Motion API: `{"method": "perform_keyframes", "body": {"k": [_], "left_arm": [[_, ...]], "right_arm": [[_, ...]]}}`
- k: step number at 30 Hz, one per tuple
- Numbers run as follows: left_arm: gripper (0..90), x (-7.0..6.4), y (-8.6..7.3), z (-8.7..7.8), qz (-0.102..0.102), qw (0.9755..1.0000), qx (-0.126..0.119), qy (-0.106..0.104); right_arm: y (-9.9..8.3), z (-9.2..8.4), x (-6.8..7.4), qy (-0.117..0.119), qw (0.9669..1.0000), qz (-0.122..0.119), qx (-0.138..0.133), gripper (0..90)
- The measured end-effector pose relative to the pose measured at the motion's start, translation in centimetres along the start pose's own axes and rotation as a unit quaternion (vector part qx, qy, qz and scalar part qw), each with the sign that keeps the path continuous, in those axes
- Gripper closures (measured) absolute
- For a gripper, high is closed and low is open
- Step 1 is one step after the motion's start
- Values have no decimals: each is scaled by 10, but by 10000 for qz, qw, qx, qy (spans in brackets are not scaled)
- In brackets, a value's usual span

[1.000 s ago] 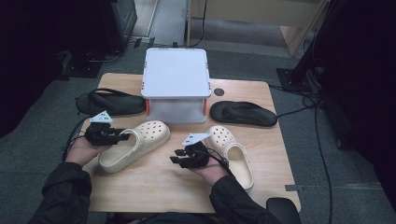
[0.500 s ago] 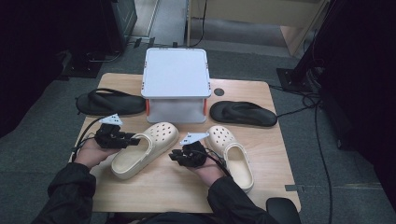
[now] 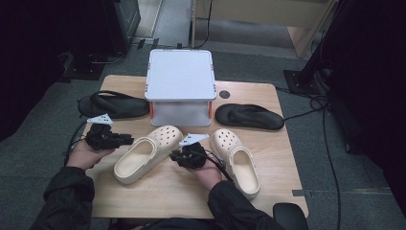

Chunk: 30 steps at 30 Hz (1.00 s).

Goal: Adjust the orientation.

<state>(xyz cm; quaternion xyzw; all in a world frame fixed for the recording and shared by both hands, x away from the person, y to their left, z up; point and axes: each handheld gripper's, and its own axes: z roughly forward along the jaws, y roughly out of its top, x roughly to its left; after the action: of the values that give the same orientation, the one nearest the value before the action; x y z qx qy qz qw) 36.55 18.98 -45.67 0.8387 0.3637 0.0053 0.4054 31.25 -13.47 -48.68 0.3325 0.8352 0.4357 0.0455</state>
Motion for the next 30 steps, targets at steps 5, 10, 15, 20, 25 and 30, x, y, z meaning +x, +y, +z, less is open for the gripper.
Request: {"method": "perform_keyframes", "body": {"k": [5, 10, 15, 20, 25, 30], "left_arm": [[780, 2, -1, 7, -74, 9999, -45, -118], [811, 1, -2, 8, -108, 9997, -92, -175], [853, 1, -3, 10, -148, 9995, -109, -243], [872, -3, -3, 14, -139, 9991, -19, -401], [870, -13, -3, 25, 12, 9979, 246, -591], [857, -15, -4, 27, -18, 9971, 217, -729]], "right_arm": [[3, 6, 0, -23, 10000, -51, -8, 776], [6, 9, -4, -105, 9999, -31, -29, 774], [7, 10, -8, -121, 9999, 12, -44, 783], [9, 10, -11, -214, 9998, -22, -13, 791], [9, 7, -17, -286, 9995, 98, 8, 771], [8, 5, -22, -325, 9994, 134, -25, 770]]}}
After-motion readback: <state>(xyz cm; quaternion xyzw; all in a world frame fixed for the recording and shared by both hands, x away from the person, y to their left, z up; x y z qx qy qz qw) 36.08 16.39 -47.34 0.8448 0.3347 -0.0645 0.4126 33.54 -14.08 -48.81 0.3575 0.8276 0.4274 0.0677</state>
